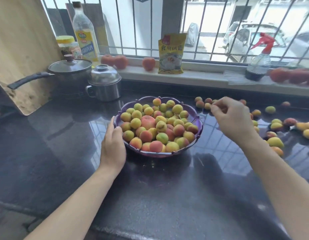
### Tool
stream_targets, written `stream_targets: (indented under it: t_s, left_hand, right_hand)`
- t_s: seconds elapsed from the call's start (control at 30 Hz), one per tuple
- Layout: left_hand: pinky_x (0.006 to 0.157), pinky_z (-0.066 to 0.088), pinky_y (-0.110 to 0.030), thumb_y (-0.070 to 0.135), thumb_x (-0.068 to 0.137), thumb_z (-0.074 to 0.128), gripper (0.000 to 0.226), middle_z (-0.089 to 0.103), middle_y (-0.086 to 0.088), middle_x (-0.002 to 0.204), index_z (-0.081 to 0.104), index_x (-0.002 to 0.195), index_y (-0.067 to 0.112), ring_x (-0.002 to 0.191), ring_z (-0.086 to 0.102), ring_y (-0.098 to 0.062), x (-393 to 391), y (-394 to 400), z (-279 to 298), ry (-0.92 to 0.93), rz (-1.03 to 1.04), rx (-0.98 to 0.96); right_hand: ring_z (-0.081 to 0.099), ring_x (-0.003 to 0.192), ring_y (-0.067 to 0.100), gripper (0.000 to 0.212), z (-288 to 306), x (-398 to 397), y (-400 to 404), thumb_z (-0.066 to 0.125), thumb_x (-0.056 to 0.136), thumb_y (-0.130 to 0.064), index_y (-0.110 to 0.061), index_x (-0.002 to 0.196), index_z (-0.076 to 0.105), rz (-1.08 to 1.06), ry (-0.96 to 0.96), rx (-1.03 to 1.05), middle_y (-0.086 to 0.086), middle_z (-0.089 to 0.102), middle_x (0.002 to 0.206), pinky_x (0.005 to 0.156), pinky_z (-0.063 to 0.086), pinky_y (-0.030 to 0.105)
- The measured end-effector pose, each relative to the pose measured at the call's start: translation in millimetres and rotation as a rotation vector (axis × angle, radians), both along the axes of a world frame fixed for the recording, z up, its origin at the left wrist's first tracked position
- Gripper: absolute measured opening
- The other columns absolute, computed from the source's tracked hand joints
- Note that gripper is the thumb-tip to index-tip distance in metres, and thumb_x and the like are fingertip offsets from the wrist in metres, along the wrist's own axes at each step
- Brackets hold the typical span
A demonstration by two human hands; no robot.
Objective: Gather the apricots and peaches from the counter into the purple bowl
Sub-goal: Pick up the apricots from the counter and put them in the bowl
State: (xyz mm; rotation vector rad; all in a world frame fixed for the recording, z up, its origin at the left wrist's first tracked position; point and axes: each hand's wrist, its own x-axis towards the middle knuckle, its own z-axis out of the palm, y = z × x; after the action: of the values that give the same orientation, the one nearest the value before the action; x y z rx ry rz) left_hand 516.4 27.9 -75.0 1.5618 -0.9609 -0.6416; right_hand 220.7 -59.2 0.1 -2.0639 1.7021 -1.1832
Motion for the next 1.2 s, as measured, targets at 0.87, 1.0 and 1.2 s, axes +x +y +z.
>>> stream_targets:
  t_s: [0.87,1.0,1.2]
  left_hand:
    - [0.109,0.053,-0.055,0.040,0.094,0.043,0.038,0.076,0.019,0.117,0.072,0.116,0.052,0.119,0.070,-0.017,-30.2,-33.9,-1.5,0.145,-0.104,-0.082]
    - [0.109,0.053,-0.056,0.044,0.093,0.044,0.042,0.075,0.015,0.122,0.070,0.124,0.047,0.122,0.069,-0.019,-30.1,-35.8,-3.5,0.151,-0.110,-0.092]
    - [0.117,0.046,-0.051,0.050,0.089,0.040,0.064,0.065,0.009,0.144,0.057,0.150,0.036,0.135,0.059,-0.018,-32.4,-36.4,-5.4,0.119,-0.042,-0.066]
  right_hand:
    - [0.057,0.105,0.040,0.026,-69.4,-79.8,10.5,0.063,0.094,-0.025,-0.011,0.114,0.070,-0.539,0.372,-0.046,0.018,0.071,0.103,0.107,0.036,0.055]
    - [0.061,0.109,0.032,0.032,-55.7,-64.0,27.5,0.063,0.097,-0.018,-0.012,0.129,0.068,-0.304,0.162,-0.113,0.014,0.070,0.118,0.096,0.048,0.040]
    - [0.071,0.100,0.013,0.028,-8.9,-40.7,37.9,0.072,0.092,-0.011,-0.029,0.114,0.072,-0.017,-0.438,0.189,-0.004,0.076,0.106,0.081,0.057,0.028]
